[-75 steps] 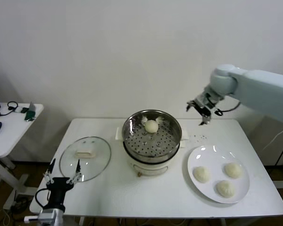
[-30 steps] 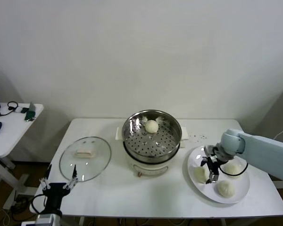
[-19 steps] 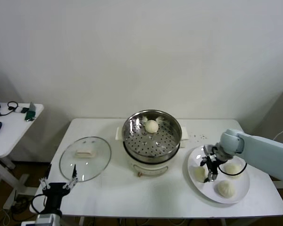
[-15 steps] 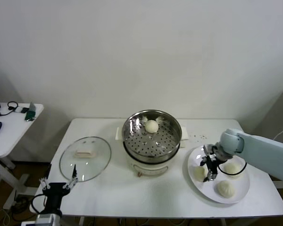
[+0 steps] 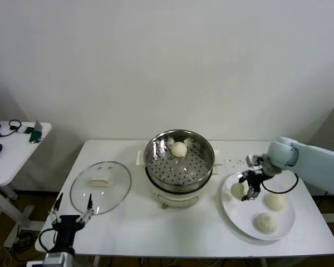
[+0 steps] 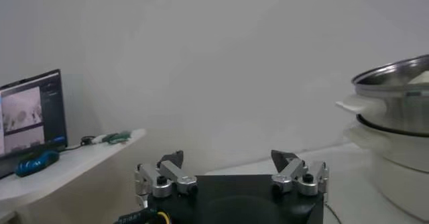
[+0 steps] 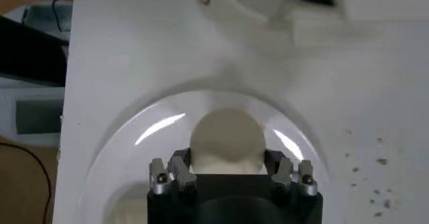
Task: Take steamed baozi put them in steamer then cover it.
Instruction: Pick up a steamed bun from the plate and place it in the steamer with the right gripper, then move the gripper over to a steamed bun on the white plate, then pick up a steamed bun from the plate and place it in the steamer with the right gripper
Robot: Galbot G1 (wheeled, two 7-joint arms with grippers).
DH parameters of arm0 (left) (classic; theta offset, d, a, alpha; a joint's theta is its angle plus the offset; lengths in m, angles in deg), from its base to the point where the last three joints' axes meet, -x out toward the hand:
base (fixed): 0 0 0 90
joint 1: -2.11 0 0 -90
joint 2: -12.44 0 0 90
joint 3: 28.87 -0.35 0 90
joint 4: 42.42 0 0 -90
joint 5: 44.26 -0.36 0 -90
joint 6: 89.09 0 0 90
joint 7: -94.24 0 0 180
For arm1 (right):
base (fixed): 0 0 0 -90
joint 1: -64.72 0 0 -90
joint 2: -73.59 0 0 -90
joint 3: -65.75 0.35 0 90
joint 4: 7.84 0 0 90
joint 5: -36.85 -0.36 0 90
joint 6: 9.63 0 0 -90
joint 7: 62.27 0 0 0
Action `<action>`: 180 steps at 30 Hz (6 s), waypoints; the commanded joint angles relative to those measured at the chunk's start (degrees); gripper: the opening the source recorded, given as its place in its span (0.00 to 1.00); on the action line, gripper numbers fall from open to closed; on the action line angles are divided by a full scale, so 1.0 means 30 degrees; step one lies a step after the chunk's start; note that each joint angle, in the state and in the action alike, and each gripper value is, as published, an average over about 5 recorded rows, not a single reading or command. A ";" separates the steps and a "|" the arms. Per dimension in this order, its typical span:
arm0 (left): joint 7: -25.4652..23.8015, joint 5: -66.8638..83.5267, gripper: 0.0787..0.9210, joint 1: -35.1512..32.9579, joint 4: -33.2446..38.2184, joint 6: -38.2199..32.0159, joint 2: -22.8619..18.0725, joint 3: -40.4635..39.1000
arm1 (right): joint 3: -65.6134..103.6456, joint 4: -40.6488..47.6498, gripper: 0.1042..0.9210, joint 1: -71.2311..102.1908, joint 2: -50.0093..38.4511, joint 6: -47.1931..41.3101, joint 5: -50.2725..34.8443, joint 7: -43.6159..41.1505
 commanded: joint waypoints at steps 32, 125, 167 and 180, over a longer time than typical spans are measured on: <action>-0.0038 0.0283 0.88 -0.0169 -0.0027 -0.0198 0.0309 -0.0427 | -0.3409 0.4634 0.72 -0.3586 1.4386 -0.1638 -0.7300 0.1399; 0.0090 -0.0164 0.88 -0.0522 -0.0207 0.0113 -0.0041 -0.0105 | 0.3561 -0.2191 0.88 0.6996 -0.3481 0.1103 0.8072 -0.2111; 0.0089 -0.0304 0.88 -0.0665 -0.0131 0.0073 0.0057 -0.0382 | -0.4625 -0.1672 0.76 -0.8271 0.2792 0.8674 0.6207 -0.3587; 0.0071 -0.0328 0.88 -0.0563 -0.0085 0.0190 0.0119 -0.0603 | -0.2419 -0.1008 0.76 -0.8979 0.8594 1.1066 0.5649 -0.4221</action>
